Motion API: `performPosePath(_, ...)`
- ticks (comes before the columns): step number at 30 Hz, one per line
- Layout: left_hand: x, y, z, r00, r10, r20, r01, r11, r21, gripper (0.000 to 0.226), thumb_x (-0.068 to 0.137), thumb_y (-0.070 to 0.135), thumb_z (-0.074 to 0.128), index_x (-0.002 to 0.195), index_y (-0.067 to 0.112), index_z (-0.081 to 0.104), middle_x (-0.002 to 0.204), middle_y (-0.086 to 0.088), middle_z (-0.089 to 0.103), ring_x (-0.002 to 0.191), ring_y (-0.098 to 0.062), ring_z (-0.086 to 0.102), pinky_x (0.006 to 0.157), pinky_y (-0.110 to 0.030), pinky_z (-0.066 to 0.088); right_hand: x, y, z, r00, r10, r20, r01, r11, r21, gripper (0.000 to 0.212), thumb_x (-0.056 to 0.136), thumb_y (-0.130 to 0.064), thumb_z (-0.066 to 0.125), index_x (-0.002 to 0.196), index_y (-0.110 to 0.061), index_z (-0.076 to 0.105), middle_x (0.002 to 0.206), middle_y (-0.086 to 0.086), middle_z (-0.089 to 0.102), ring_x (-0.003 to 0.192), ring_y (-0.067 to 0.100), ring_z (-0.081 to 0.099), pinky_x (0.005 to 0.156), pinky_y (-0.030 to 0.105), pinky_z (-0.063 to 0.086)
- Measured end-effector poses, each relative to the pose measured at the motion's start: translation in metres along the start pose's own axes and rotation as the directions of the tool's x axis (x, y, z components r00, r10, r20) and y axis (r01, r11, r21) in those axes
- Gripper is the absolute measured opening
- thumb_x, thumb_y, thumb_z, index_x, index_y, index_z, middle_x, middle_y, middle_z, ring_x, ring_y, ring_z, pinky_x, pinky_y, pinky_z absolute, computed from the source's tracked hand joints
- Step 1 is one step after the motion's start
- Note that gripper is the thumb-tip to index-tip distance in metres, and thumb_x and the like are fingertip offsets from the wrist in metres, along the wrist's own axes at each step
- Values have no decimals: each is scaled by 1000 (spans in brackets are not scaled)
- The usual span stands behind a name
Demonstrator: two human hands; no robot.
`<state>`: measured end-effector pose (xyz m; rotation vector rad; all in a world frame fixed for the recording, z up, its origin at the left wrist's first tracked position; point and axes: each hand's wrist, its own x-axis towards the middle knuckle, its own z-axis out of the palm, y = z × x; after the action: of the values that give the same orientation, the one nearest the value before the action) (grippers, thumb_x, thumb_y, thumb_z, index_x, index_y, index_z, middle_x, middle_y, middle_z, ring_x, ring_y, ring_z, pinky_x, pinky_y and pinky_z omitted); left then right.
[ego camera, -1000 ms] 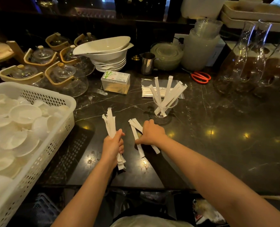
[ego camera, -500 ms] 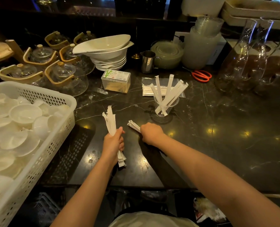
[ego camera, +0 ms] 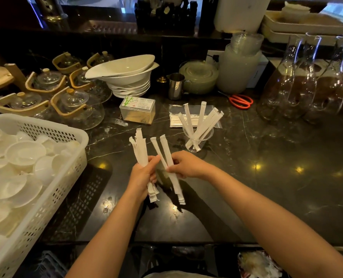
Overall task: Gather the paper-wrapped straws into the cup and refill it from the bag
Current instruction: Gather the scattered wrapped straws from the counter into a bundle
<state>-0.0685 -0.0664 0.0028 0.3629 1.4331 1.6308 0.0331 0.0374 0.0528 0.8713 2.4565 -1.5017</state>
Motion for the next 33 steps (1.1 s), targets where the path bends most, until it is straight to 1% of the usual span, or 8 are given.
performPosePath(5, 3, 1, 20, 987, -9, 160, 16, 999, -47, 27, 69, 28, 64, 89, 10, 63, 57, -1, 70, 54, -13, 65, 50, -23, 53, -12, -3, -4, 999, -44, 9, 43, 992, 117, 9, 86, -10, 53, 92, -6, 58, 71, -1, 56, 58, 9, 53, 53, 16, 47)
performPosePath(8, 4, 0, 33, 975, -5, 222, 5, 1000, 0, 42, 63, 33, 68, 86, -1, 60, 51, -6, 65, 47, -21, 62, 46, -28, 51, -14, -1, -4, 998, -63, -17, 65, 993, 101, 8, 86, -7, 52, 85, -13, 57, 70, 1, 57, 56, 12, 54, 54, 21, 48)
performPosePath(12, 8, -3, 41, 968, 8, 252, -20, 999, 47, 36, 69, 36, 66, 82, 3, 62, 46, -5, 60, 43, -18, 57, 43, -26, 49, -17, 5, -9, 998, -28, -65, 35, 992, 118, 17, 86, -6, 53, 101, -4, 59, 72, 3, 60, 57, 10, 57, 55, 19, 52)
performPosePath(17, 15, -9, 45, 988, -15, 151, -3, 993, 120, 31, 70, 36, 65, 95, 19, 62, 86, -3, 71, 83, -16, 68, 67, -29, 55, -22, 12, -25, 999, 4, -32, 1, 990, 142, 21, 87, -9, 52, 104, -1, 60, 84, 5, 61, 70, 10, 62, 67, 19, 54)
performPosePath(21, 17, -5, 51, 994, 36, 106, -48, 992, 117, 27, 73, 34, 61, 95, 19, 61, 88, -2, 68, 81, -12, 67, 71, -30, 53, -25, 14, -37, 998, 31, -47, -24, 987, 158, 20, 87, -12, 52, 97, 1, 63, 82, 6, 63, 85, 18, 63, 84, 30, 53)
performPosePath(26, 16, -2, 63, 982, 144, 121, -159, 980, 122, 10, 82, 28, 55, 86, 25, 64, 77, 6, 70, 75, -3, 68, 60, -16, 54, -24, 14, -39, 991, 29, -129, -5, 983, 185, 18, 88, -7, 48, 91, 2, 63, 88, 15, 63, 74, 15, 63, 74, 23, 53)
performPosePath(29, 15, -1, 67, 965, 162, 207, -186, 977, 101, 15, 79, 29, 56, 92, 26, 63, 79, 8, 73, 82, -2, 67, 66, -15, 54, -23, 16, -40, 979, 20, -202, 28, 972, 232, 16, 88, -5, 50, 92, 4, 63, 97, 10, 60, 69, 17, 62, 70, 25, 55)
performPosePath(33, 15, 0, 68, 951, 163, 263, -207, 967, 148, 21, 78, 30, 56, 98, 27, 60, 83, 8, 72, 84, 0, 66, 63, -12, 51, -26, 17, -46, 976, 8, -219, 44, 971, 233, 15, 84, -1, 55, 97, 3, 62, 95, 26, 67, 66, 16, 63, 64, 21, 56)
